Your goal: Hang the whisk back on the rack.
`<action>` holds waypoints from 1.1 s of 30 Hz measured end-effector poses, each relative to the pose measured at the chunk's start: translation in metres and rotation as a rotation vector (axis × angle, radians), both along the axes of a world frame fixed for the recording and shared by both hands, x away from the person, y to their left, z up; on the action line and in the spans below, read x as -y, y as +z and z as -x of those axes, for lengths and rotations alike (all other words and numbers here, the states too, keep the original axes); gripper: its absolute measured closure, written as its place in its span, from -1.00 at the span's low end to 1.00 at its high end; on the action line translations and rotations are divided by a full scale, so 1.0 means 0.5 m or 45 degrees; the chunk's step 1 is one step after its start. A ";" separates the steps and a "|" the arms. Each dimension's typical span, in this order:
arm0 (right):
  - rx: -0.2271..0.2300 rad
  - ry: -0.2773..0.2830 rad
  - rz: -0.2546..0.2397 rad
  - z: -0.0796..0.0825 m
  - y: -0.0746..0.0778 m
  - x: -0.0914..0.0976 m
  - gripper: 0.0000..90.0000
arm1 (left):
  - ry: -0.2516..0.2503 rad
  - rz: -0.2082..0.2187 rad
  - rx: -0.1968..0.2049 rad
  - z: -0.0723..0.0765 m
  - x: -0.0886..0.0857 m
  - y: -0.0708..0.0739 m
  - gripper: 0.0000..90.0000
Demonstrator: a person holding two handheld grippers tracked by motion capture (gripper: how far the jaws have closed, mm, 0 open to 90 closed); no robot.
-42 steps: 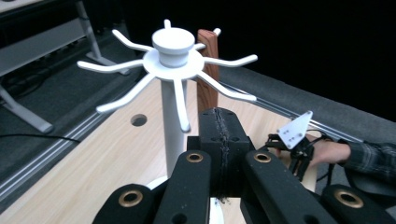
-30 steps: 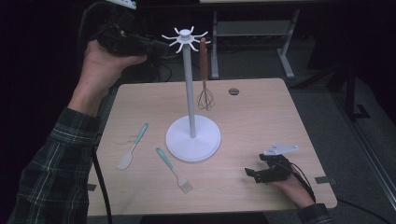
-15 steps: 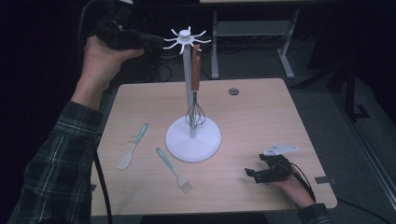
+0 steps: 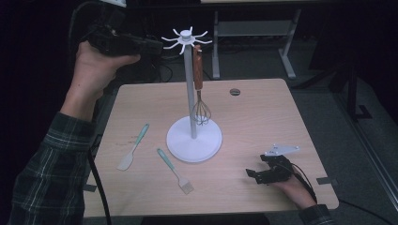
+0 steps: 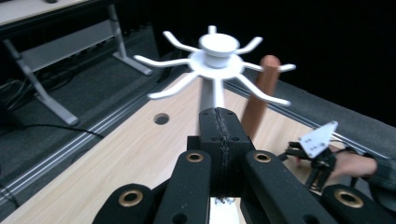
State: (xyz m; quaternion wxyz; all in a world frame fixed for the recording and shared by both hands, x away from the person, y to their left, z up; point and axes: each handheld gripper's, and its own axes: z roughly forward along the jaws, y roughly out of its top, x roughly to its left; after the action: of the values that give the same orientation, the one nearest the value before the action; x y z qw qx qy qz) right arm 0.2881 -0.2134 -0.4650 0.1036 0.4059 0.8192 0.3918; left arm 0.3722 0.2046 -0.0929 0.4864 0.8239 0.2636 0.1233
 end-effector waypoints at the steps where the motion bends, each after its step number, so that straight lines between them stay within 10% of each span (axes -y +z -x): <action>1: -0.003 -0.002 0.000 0.000 0.000 0.000 -0.69 | -0.011 -0.006 0.006 0.004 0.002 0.000 1.00; 12: -0.004 -0.004 0.001 -0.001 0.000 0.001 -0.69 | -0.046 -0.010 0.003 -0.002 0.037 -0.007 1.00; 33: -0.006 -0.002 0.003 -0.001 -0.001 0.000 -0.69 | 0.081 -0.023 0.034 -0.047 0.019 -0.014 1.00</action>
State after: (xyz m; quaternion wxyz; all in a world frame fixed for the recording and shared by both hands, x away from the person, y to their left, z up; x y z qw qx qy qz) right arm 0.2884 -0.2132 -0.4655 0.1025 0.4072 0.8196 0.3899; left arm 0.3959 0.1950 -0.1001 0.4781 0.8178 0.2820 0.1521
